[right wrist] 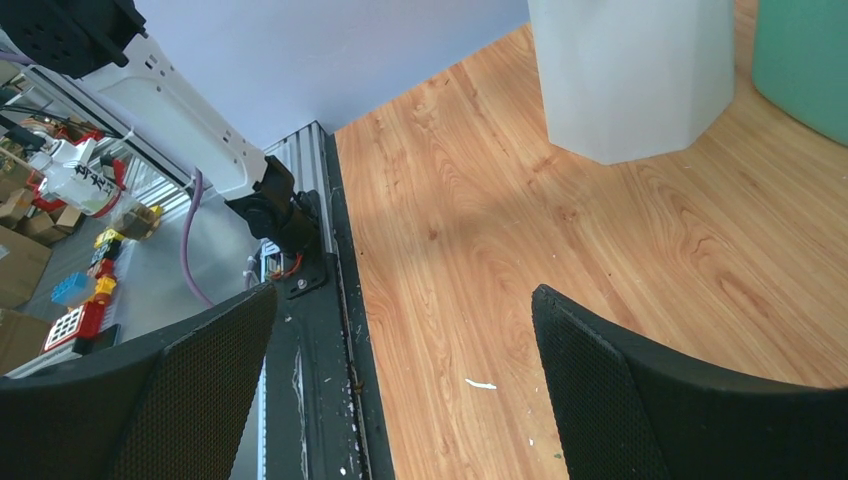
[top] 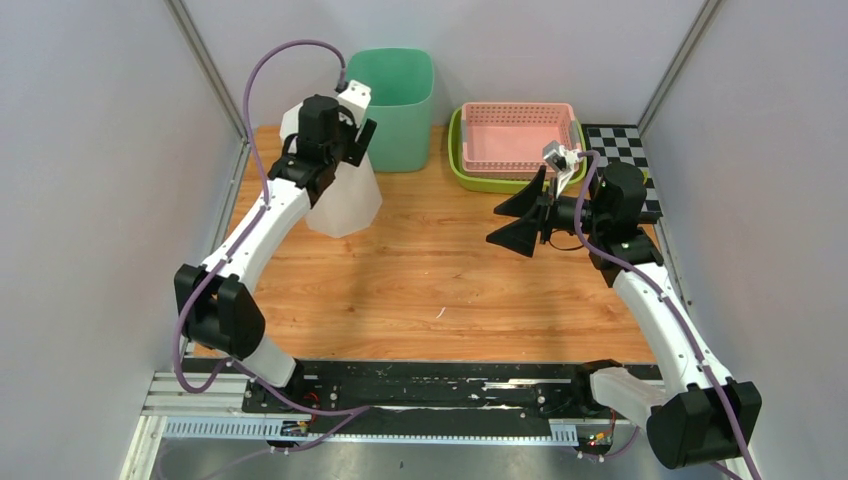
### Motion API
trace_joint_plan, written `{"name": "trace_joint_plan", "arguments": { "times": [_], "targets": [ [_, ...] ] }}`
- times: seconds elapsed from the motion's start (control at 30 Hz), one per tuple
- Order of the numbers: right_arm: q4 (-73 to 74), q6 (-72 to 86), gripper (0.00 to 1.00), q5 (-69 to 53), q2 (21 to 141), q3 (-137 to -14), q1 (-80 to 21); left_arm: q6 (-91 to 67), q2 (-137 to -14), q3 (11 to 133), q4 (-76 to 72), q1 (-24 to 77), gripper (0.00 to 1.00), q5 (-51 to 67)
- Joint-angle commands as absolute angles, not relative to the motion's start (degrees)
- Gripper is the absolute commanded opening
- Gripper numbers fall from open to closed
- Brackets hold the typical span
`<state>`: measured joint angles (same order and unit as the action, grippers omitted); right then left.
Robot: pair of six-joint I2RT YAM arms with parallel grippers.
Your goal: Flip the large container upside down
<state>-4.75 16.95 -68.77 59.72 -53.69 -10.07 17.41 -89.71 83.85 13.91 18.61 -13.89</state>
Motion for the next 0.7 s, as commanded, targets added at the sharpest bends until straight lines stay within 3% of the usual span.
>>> {"name": "trace_joint_plan", "arguments": {
  "times": [0.0,0.47,0.67],
  "targets": [
    [-6.5,17.3,1.00,-70.2,58.2,-52.6,-9.6,17.3,-90.8,84.3,20.1,14.9,0.82,-16.7],
    [-6.9,17.4,1.00,-69.8,58.4,-52.4,-9.6,20.2,-100.0,94.7,19.3,9.0,0.86,-19.5],
    [-6.8,17.2,1.00,-69.6,58.4,-52.3,-9.6,17.1,-97.2,99.0,23.1,8.8,1.00,-12.8]
  ]
}}
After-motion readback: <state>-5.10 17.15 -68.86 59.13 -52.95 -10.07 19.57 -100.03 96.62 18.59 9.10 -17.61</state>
